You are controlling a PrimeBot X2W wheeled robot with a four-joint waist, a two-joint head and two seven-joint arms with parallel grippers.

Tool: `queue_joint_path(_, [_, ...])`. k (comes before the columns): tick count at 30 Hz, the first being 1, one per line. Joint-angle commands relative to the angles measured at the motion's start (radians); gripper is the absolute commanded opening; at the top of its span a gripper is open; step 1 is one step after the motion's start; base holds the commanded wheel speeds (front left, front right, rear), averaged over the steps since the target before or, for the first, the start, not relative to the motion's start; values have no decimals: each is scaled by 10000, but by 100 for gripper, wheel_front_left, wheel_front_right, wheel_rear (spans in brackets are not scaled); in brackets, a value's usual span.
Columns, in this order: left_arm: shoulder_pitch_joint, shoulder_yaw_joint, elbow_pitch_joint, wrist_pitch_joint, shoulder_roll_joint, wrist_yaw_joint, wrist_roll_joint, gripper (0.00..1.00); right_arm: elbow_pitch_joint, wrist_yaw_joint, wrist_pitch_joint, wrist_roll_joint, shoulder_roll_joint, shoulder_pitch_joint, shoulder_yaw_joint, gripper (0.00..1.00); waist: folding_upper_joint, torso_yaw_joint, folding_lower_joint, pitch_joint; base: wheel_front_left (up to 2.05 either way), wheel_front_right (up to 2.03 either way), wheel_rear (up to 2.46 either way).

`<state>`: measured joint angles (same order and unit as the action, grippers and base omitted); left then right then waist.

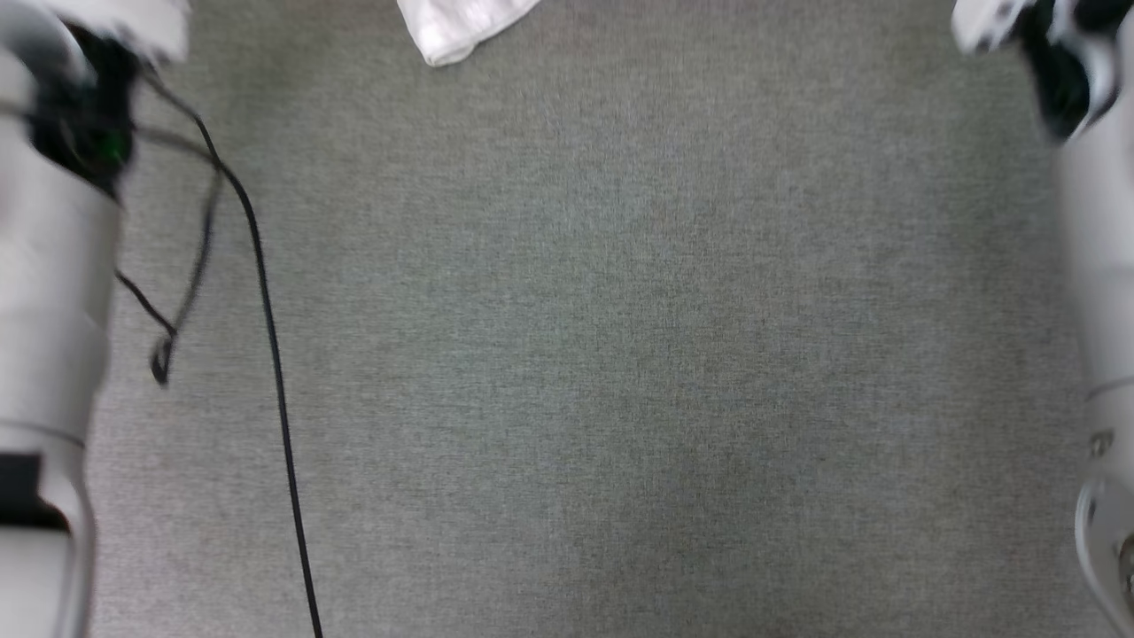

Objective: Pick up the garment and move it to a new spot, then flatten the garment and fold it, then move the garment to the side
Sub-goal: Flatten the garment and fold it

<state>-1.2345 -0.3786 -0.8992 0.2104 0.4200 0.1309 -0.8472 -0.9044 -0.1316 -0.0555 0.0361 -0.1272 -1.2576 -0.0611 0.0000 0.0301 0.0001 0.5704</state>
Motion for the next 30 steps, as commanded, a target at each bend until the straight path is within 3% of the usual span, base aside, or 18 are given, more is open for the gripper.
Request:
queue_joint_path(1, [527,-94,92,145,-52,-9,-190,0,-137,18,177,172,-88,466,80,0,0,61,-1,-398,0,0,0])
queue_joint_path(9, [3532,-388,1141,510,-172,-7,-1107,0,-407,18,427,804,-498,2658,681,0,0,290,-1,-1604,0,0,0])
queue_joint_path(14, [5546,-20,1925,557,-169,-13,-1063,0,-92,19,582,1442,-664,4342,858,0,0,432,-1,-2542,0,0,0])
queue_joint_path(20, [7658,491,3055,565,-261,-359,-661,0,715,21,561,2038,-966,6242,819,0,0,640,-1,-3394,0,0,0])
queue_joint_path(25, [9491,671,4210,567,-95,-912,-470,0,2144,22,353,2462,-1028,8337,374,0,0,794,-1,-4079,0,0,0])
queue_joint_path(30, [11146,798,5621,392,201,-1761,-529,0,4202,32,-219,2504,-820,10592,-298,0,0,854,-1,-4630,0,0,0])
